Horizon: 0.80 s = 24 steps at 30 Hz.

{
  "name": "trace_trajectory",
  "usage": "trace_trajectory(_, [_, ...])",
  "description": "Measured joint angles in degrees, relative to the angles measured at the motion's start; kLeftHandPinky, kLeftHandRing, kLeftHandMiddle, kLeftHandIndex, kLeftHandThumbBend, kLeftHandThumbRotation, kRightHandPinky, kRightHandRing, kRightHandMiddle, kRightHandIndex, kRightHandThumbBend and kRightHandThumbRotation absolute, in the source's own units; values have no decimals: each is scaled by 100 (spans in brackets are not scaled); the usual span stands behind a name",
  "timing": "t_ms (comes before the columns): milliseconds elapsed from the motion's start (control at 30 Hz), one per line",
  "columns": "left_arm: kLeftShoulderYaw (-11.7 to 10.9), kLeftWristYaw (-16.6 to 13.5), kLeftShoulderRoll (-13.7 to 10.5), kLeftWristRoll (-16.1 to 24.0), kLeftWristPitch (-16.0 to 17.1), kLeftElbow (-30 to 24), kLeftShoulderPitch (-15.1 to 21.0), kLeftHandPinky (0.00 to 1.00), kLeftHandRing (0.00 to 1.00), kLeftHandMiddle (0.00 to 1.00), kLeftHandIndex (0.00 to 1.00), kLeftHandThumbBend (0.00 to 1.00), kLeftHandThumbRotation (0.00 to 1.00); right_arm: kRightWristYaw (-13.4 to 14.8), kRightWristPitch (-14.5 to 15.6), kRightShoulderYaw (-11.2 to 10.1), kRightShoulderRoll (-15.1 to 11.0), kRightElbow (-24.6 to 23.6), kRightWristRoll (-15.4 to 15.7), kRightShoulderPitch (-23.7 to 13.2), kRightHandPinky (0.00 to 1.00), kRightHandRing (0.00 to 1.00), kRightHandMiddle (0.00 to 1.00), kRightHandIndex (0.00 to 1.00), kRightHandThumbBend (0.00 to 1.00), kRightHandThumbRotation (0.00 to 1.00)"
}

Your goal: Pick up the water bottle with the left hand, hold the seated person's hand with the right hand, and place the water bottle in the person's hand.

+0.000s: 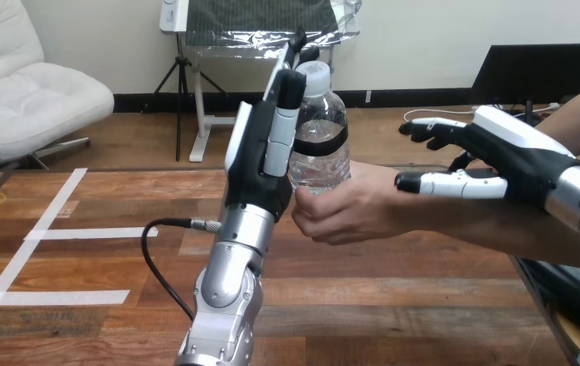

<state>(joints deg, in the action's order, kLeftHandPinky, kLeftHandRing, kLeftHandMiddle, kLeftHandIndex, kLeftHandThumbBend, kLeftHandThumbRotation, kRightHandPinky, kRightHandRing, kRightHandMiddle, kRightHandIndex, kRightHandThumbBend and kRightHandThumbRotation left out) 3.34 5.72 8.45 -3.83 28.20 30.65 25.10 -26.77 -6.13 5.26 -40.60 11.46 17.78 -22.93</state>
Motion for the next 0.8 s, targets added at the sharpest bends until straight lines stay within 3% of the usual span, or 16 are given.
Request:
trace_trajectory(200, [87,-32,-160,52,-41,-385,-180,99,97,94,96,99,100,297,-310,-261,181,-14,-442,230,75,91,93,93,92,100])
trace_trajectory(433, [186,-9,-360,56,-87,-859,-529,100,97,94,96,97,100,400,-721,-518,385,-28,-1009,497,79,92,94,93,90,100])
trace_trajectory(633, [257,27,-498,7,-165,-1245,-946,100,95,93,94,97,100,405,-827,-715,633,-203,-1544,745,80,93,95,94,90,100])
trace_trajectory(800, [261,27,-562,-3,-348,-1562,-1303,99,95,92,93,98,100,439,-857,-816,829,-523,-1818,993,81,93,95,95,90,100])
